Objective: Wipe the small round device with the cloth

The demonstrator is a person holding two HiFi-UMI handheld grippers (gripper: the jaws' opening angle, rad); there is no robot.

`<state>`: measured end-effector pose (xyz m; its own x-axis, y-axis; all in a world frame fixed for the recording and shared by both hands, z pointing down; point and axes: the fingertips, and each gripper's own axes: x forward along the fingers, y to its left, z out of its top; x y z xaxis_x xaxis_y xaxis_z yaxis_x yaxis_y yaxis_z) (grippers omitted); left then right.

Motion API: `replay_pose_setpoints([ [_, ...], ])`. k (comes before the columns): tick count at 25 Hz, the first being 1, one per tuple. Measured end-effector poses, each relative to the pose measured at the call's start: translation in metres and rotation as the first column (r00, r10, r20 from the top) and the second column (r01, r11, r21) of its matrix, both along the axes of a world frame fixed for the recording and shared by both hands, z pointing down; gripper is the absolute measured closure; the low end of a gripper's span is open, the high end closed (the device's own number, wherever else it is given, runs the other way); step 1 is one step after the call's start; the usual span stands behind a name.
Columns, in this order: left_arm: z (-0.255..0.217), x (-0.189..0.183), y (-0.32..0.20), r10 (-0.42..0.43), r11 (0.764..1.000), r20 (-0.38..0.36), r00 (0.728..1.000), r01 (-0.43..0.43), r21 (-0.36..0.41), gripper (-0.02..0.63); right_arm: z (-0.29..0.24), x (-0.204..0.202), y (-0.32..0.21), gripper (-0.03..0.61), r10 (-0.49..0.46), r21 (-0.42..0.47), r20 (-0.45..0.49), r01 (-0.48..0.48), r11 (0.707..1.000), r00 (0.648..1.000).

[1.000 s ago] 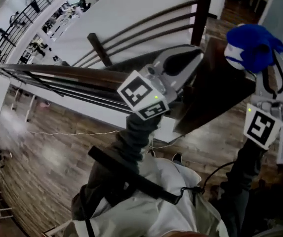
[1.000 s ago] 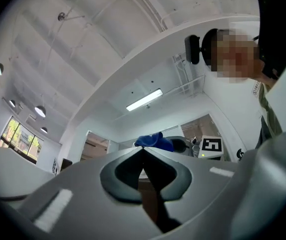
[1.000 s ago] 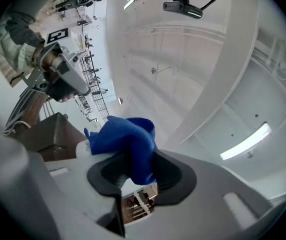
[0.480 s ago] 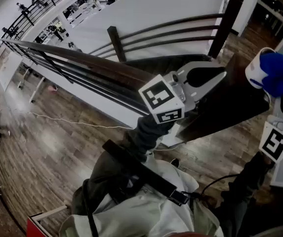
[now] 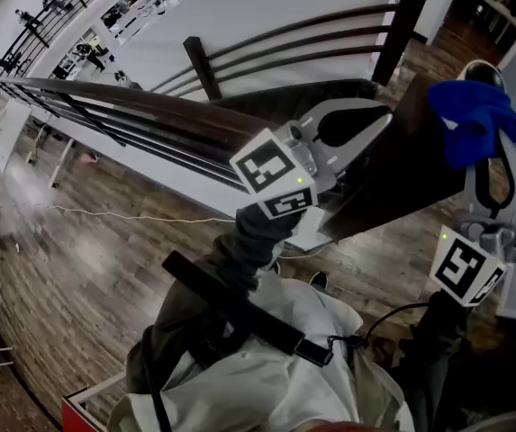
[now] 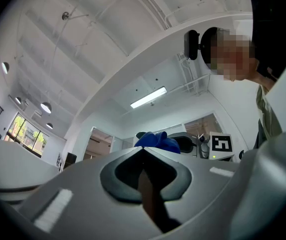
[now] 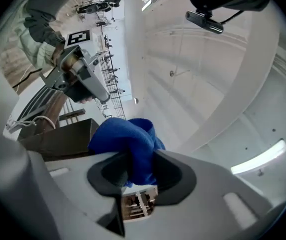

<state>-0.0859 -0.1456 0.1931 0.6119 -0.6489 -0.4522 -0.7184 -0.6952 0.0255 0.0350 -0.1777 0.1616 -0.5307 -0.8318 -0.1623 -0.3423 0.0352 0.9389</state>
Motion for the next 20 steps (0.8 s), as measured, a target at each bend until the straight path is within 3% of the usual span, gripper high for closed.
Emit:
replay_pose_setpoints([
  [2, 0.01, 0.004, -0.002, 0.008, 1.0, -0.001, 1.0, -0.008, -0.022, 0.612, 0.009, 0.001, 0.007, 0.457, -0.014, -0.011, 0.019, 0.014, 1.0, 1.0],
  [4, 0.018, 0.008, -0.004, 0.018, 0.999, -0.002, 1.0, -0.018, -0.044, 0.612, 0.012, 0.005, 0.015, 0.456, -0.034, -0.019, 0.095, 0.036, 0.999, 0.995],
  [7, 0.028, 0.007, -0.005, 0.009, 0.998, -0.011, 1.0, -0.01, -0.066, 0.612, 0.021, 0.006, 0.029, 0.456, -0.104, -0.057, 0.252, 0.122, 0.991, 0.962],
  [9, 0.033, 0.008, -0.003, 0.012, 0.997, -0.013, 1.0, -0.014, -0.08, 0.612, 0.019, 0.009, 0.036, 0.456, -0.124, -0.013, 0.298, 0.134, 0.991, 0.946],
  [12, 0.035, 0.013, 0.0, 0.022, 0.996, -0.007, 1.0, -0.023, -0.081, 0.612, -0.03, 0.023, 0.035, 0.456, -0.126, 0.189, 0.297, 0.072, 0.979, 0.946],
  [14, 0.034, 0.013, 0.002, 0.027, 0.996, -0.009, 1.0, -0.028, -0.083, 0.612, -0.067, 0.023, 0.023, 0.456, -0.121, 0.245, 0.284, 0.05, 0.968, 0.951],
  [18, 0.041, 0.017, 0.001, 0.044, 0.994, -0.023, 0.999, -0.046, -0.094, 0.612, -0.073, 0.023, -0.025, 0.456, 0.097, 0.137, 0.125, -0.114, 0.984, 0.987],
  [20, 0.045, 0.022, 0.002, 0.057, 0.993, -0.026, 0.998, -0.059, -0.102, 0.612, -0.061, 0.017, -0.029, 0.457, 0.114, 0.131, 0.063, -0.121, 0.984, 0.991],
])
